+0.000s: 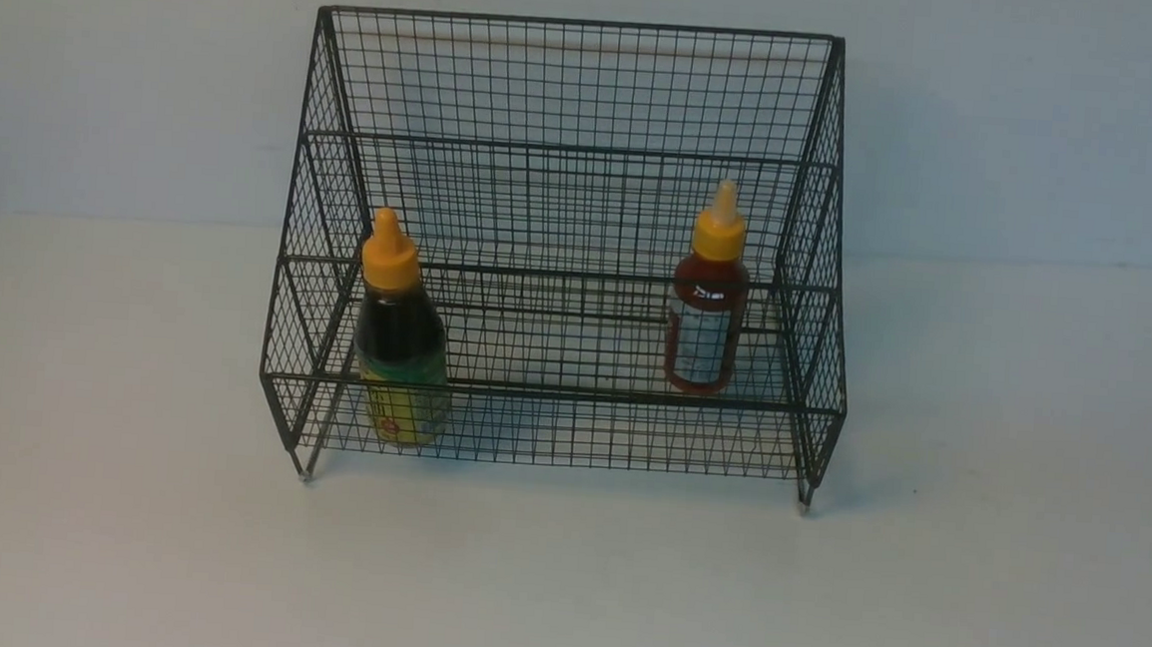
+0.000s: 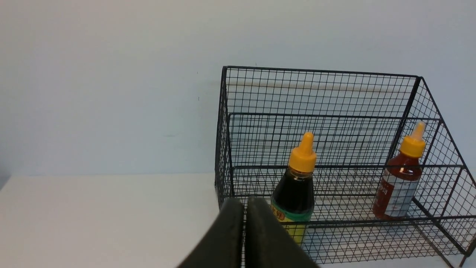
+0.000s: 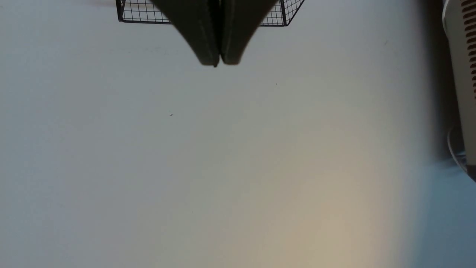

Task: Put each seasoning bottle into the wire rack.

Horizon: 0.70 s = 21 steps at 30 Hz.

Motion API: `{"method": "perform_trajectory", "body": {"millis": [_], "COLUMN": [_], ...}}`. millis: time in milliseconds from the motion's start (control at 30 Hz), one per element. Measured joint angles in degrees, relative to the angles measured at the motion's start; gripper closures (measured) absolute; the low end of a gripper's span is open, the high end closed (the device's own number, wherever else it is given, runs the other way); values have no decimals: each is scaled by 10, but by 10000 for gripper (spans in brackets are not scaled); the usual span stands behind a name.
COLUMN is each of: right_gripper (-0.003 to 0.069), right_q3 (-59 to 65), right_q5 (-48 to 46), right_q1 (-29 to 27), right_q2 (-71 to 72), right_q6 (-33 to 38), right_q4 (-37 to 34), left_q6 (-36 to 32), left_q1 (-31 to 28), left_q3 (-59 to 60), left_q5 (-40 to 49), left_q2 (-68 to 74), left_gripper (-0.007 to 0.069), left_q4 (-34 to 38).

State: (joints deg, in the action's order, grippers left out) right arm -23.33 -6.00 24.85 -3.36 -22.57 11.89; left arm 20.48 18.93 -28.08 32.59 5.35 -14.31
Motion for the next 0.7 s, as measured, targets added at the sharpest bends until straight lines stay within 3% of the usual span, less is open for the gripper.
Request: {"method": "perform_trajectory", "body": {"millis": [700], "right_gripper": [673], "right_q3": [0], "right_q5": [0], "right_q1": [0], "right_q2": [0], "right_q6": [-1], "right_q4": [0], "left_q6": [-17], "left_q1": [-3], "left_q3": [22], "left_q5": [2], "left_q2": [-14], "left_gripper": [629], "left_q4": [13]}}
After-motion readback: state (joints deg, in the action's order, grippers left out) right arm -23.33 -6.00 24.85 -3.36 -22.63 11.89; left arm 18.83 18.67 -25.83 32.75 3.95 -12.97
